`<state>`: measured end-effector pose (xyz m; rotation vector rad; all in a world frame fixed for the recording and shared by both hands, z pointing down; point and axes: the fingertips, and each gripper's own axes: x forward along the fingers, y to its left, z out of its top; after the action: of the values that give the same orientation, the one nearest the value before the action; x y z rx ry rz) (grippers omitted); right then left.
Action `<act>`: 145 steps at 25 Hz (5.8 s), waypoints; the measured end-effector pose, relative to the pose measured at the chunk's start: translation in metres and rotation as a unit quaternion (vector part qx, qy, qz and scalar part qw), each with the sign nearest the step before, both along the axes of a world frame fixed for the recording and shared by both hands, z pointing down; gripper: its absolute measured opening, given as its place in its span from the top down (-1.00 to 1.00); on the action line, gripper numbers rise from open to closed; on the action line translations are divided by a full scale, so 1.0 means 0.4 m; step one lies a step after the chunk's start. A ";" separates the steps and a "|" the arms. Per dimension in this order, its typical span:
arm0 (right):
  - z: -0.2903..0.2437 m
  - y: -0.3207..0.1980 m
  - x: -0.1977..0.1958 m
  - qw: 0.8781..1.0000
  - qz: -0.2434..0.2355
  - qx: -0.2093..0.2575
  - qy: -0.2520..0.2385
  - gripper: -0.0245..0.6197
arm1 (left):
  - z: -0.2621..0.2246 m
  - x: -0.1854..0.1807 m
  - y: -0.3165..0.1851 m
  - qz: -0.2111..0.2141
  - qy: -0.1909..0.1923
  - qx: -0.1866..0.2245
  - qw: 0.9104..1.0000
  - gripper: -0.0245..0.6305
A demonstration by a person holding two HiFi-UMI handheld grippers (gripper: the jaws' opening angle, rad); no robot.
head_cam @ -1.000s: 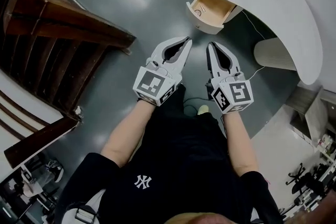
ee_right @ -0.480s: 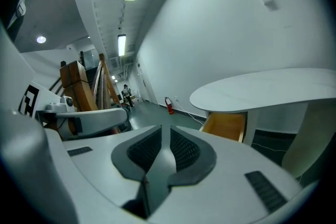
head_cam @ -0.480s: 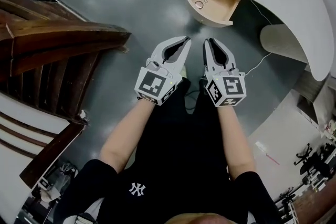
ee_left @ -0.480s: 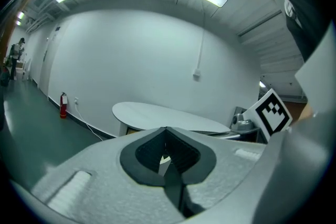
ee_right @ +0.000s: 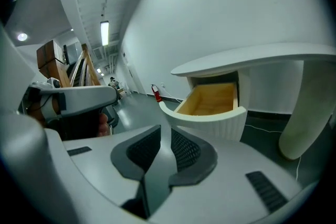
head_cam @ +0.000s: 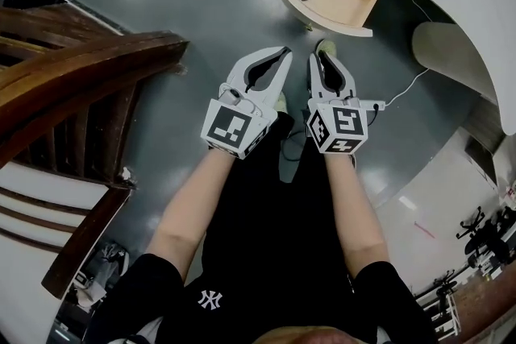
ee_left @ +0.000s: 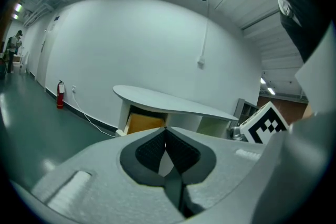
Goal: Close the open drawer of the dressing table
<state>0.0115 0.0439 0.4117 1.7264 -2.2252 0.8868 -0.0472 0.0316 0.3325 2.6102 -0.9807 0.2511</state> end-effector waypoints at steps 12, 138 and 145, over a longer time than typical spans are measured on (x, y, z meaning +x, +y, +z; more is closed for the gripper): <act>0.297 -0.084 0.001 0.999 0.036 -0.034 0.018 0.57 | 0.224 0.005 -0.083 0.004 0.000 -0.004 1.000 0.89; -0.683 -0.244 0.093 0.978 -0.023 0.192 0.075 0.88 | -0.522 0.065 -0.184 -0.036 0.040 0.041 0.998 0.89; -0.805 -0.207 0.081 0.972 -0.039 0.220 0.077 0.88 | -0.634 0.082 -0.150 -0.027 0.035 0.059 0.997 0.89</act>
<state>0.0440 -0.0390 0.0898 1.7836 -2.4931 0.2371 -0.0144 -0.0284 0.0788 2.6729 -1.0700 0.0894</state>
